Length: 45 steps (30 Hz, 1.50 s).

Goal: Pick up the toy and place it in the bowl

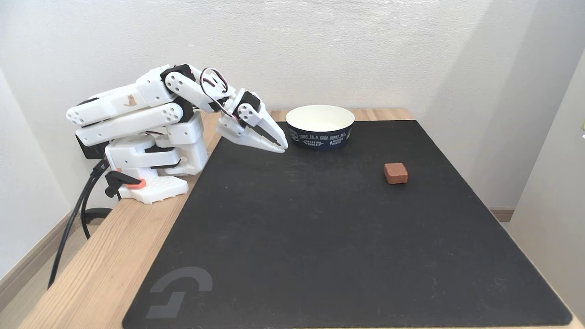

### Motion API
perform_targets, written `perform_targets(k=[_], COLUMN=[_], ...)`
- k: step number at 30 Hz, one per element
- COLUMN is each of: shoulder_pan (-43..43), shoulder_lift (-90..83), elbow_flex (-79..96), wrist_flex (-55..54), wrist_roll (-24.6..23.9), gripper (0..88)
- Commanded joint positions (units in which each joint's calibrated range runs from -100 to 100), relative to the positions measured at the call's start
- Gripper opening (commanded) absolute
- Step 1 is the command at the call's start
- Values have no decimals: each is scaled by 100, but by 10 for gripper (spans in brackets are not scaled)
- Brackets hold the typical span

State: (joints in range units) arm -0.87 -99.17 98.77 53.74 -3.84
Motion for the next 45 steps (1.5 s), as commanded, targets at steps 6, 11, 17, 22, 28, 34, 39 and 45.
perform_targets(k=[6, 11, 17, 22, 28, 34, 39, 45], shoulder_pan=[-285, -285, -285, -285, -285, -285, -268, -285], shoulder_lift=[-58, -58, -58, -58, -58, -58, -58, -58], elbow_flex=[60, 60, 60, 60, 60, 60, 60, 60], wrist_flex=[37, 37, 37, 37, 37, 37, 54, 46], wrist_roll=[237, 243, 243, 248, 253, 253, 248, 253], gripper=[24, 24, 24, 24, 24, 25, 26, 112])
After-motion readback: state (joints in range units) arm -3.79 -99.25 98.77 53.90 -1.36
